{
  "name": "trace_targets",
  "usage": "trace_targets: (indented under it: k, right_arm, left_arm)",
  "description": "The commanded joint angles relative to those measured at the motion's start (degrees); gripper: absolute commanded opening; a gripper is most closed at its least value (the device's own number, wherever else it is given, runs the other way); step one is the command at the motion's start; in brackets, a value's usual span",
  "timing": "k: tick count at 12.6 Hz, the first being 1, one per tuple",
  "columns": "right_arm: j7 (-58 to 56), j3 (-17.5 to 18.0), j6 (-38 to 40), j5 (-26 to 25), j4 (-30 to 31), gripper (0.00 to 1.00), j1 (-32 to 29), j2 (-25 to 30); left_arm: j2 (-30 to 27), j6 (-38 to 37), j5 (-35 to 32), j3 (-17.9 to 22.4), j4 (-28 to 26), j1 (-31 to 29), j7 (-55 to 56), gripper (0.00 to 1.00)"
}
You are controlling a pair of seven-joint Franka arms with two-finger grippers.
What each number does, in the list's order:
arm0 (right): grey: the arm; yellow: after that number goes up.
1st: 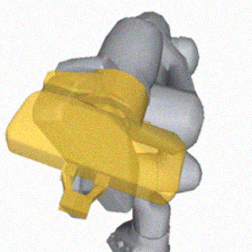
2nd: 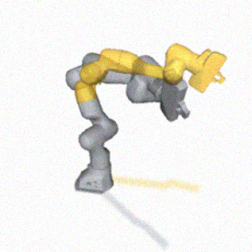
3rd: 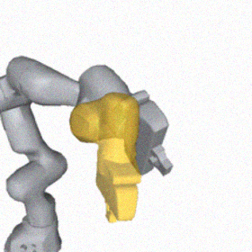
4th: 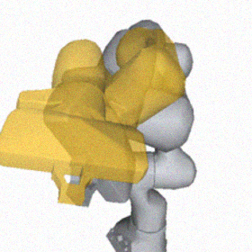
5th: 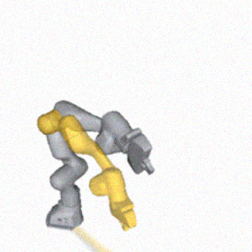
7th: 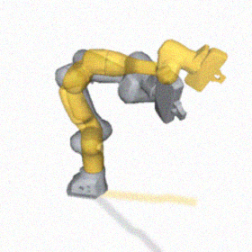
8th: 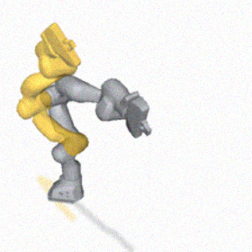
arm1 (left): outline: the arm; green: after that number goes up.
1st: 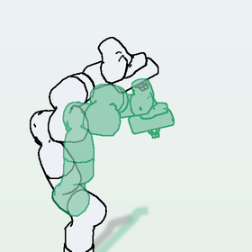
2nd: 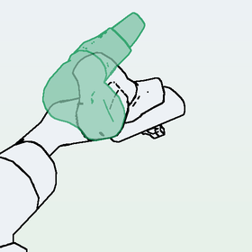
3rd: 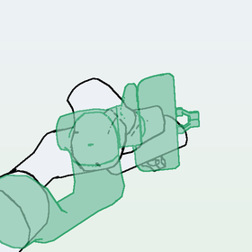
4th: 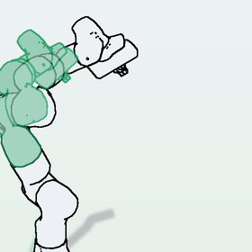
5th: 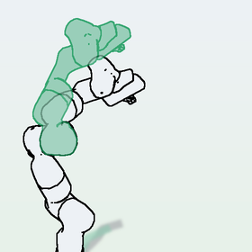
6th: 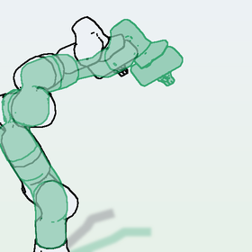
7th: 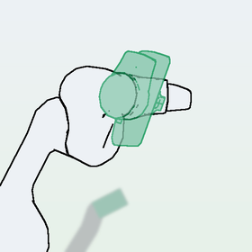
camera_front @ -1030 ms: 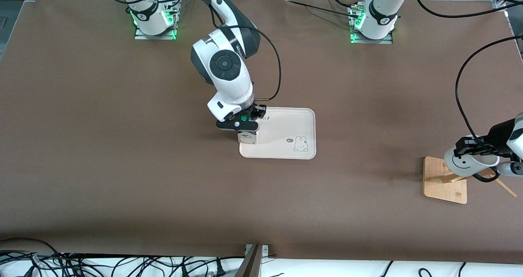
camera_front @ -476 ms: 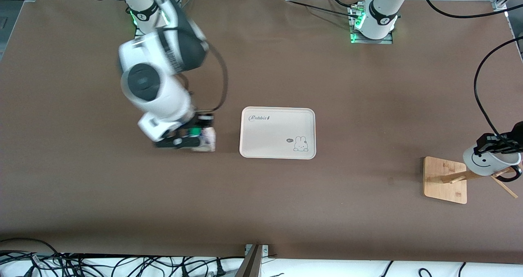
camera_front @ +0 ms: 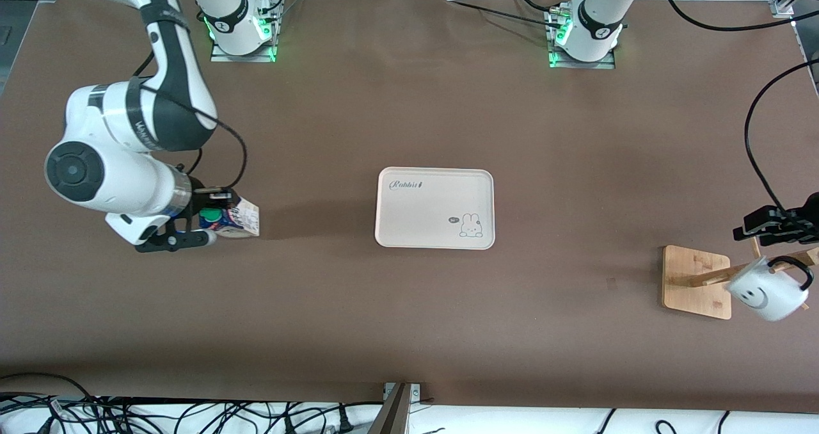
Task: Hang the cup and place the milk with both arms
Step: 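Carry the milk carton off the tray with the right gripper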
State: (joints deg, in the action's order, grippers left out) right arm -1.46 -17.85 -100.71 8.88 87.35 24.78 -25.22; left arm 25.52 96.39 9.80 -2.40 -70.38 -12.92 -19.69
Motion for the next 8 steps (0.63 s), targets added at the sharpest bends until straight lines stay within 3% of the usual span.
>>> trace_targets:
  k: [1,6,7,8]
  right_arm:
    - [-5.29,-2.44,-7.45,1.48,10.18,0.39,0.45,4.2]
    - [-6.54,-3.07,-14.42,2.98,16.79,0.42,0.62,4.39]
    - [-6.37,-3.07,-15.12,2.98,17.49,0.48,0.62,4.39]
    - [-6.02,-3.07,-15.3,2.98,17.76,0.65,0.62,4.3]
  left_arm:
    - [-5.12,-7.85,1.01,-0.5,-0.11,-0.18,1.22,1.0]
    - [-10.22,-11.74,-2.14,-2.95,-0.11,1.74,7.48,1.0]
    - [-11.44,-12.36,-5.46,-3.22,-0.28,3.58,8.61,1.0]
    - [-11.54,-12.54,-8.98,-3.31,-0.37,4.82,9.14,1.0]
